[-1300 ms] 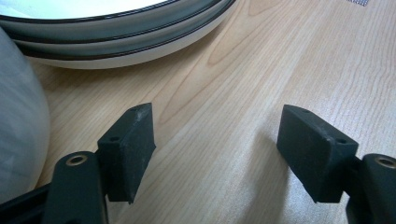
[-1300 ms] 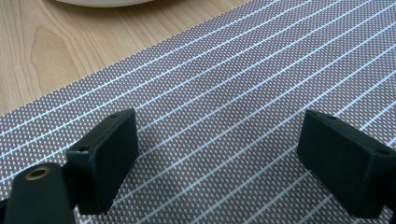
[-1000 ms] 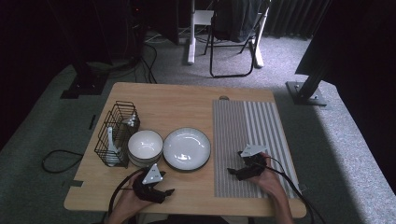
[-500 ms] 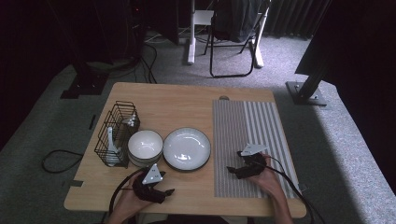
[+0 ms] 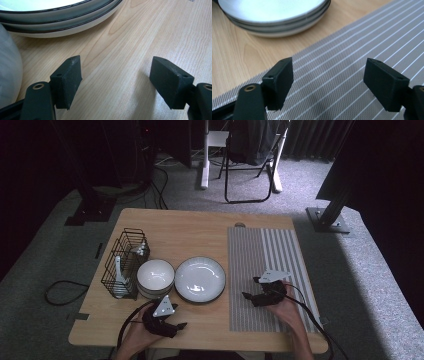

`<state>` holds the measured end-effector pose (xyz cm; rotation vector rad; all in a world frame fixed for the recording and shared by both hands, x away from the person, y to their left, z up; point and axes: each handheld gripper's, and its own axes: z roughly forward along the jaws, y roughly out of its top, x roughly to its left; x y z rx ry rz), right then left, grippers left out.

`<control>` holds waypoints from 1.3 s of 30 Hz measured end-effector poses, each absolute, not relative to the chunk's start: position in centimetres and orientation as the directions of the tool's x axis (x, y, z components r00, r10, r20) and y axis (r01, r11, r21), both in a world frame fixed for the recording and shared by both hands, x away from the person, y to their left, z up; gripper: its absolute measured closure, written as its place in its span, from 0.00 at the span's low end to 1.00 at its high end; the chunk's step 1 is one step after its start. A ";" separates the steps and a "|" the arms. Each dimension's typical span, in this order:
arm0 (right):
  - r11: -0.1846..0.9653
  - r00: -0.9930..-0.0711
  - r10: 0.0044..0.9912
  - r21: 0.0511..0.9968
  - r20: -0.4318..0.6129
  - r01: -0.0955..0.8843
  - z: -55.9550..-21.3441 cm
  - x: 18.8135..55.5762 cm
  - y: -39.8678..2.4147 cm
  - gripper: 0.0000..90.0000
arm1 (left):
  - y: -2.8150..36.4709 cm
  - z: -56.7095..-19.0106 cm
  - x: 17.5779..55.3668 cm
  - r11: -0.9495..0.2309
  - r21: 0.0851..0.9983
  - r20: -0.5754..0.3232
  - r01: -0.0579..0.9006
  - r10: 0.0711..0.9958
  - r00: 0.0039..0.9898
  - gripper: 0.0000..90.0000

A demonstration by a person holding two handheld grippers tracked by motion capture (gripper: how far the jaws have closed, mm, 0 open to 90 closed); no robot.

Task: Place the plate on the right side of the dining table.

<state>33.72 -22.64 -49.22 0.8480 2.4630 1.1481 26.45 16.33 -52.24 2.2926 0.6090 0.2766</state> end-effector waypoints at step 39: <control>0.461 -0.791 0.609 0.837 -0.058 0.294 -44.4 36.0 -18.9 0.54 | 15.7 -52.1 27.1 -0.608 0.716 0.016 0.343 0.505 0.863 0.51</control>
